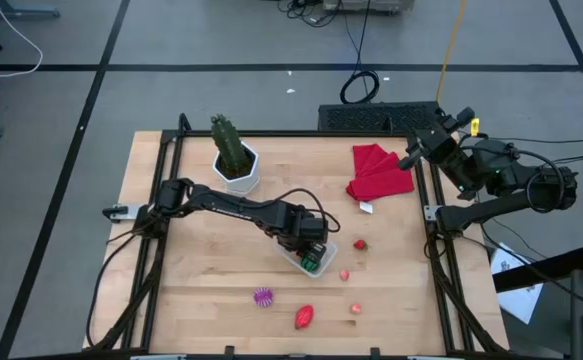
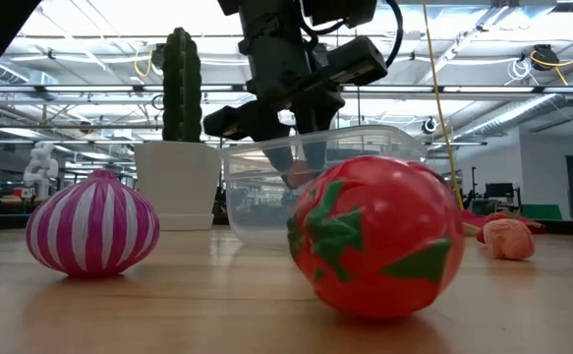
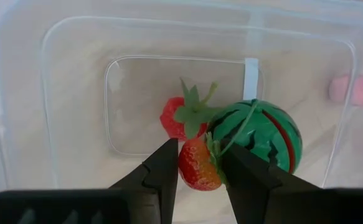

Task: Pick and placing Produce into tupperware
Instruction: Put the bottom strawberry into the transparent bin, then put the onion into the transparent bin

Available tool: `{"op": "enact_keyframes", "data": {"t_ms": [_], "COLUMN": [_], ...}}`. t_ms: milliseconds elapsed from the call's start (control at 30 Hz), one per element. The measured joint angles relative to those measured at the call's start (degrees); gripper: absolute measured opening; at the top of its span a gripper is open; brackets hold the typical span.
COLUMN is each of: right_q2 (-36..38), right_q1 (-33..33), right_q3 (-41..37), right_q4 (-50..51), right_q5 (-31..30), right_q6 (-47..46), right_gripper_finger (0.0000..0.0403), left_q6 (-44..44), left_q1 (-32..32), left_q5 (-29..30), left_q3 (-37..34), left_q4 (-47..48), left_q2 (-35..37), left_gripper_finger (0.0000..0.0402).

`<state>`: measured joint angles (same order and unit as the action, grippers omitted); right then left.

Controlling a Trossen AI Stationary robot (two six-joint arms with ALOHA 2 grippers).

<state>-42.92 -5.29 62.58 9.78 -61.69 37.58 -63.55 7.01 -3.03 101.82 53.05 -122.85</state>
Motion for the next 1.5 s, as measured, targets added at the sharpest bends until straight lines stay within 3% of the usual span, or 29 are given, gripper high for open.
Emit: {"op": "enact_keyframes", "data": {"t_ms": [367, 833, 1067, 1233, 1400, 1500], "right_q2": [0.0, 0.0, 0.0, 0.0, 0.0, 0.0], "right_q1": [0.0, 0.0, 0.0, 0.0, 0.0, 0.0], "right_q3": [0.0, 0.0, 0.0, 0.0, 0.0, 0.0], "right_q4": [0.0, 0.3, 0.3, 0.4, 0.4, 0.4], "right_q5": [0.0, 0.0, 0.0, 0.0, 0.0, 0.0], "right_q6": [0.0, -0.1, -0.1, -0.6, -0.6, -0.4], "right_gripper_finger": [0.0209, 0.0209, 0.0209, 0.0209, 0.0209, 0.0209], "left_q6": [1.5, 0.4, 0.3, 0.1, -12.8, -24.2], "left_q1": [0.0, 0.0, 0.1, 4.0, 13.0, 18.5], "left_q5": [0.0, 1.9, 2.4, 7.7, 14.4, 13.9], "left_q3": [0.0, 0.0, 1.3, 3.7, 3.7, 3.6], "left_q4": [0.0, -0.1, 1.0, 4.3, 17.3, 23.1], "left_q2": [0.0, 0.8, 7.1, 14.3, 19.1, 19.0], "left_gripper_finger": [0.0125, 0.0204, 0.0212, 0.0212, 0.0212, 0.0212]}}
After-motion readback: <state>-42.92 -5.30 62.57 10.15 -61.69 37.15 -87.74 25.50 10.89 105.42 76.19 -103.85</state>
